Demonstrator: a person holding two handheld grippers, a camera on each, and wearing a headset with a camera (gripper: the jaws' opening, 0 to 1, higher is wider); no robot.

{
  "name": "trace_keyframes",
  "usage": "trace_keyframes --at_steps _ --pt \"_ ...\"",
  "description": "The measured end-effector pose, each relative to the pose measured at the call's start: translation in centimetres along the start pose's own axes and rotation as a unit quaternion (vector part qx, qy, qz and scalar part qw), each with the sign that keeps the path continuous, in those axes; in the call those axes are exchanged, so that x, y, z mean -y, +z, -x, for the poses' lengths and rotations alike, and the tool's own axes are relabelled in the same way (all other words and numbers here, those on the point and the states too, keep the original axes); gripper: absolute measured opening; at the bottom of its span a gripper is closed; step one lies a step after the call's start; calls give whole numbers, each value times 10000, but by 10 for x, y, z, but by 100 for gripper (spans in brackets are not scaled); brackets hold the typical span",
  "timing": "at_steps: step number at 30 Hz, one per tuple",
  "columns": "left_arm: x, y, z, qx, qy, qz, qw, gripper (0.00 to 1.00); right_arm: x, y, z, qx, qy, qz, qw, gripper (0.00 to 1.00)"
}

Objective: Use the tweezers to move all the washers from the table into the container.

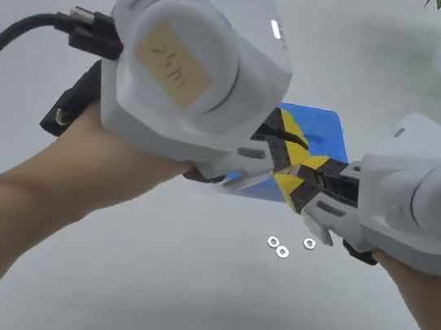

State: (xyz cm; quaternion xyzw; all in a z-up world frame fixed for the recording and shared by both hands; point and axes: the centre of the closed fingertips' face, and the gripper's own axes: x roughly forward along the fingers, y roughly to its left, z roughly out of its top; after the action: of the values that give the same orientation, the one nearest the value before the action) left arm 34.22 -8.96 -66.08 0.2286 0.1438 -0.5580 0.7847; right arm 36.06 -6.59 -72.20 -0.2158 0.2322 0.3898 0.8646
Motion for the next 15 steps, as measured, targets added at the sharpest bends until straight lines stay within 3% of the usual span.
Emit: trace_keyframes --at_steps 9,15 --pt "20 -21 -9 -201 -218 277 9992 0 -13 -28 -2 -269 161 -197 9993 5" --pt "22 -31 -17 -266 -228 400 9986 0 -14 -40 -8 -385 221 -238 9987 5"
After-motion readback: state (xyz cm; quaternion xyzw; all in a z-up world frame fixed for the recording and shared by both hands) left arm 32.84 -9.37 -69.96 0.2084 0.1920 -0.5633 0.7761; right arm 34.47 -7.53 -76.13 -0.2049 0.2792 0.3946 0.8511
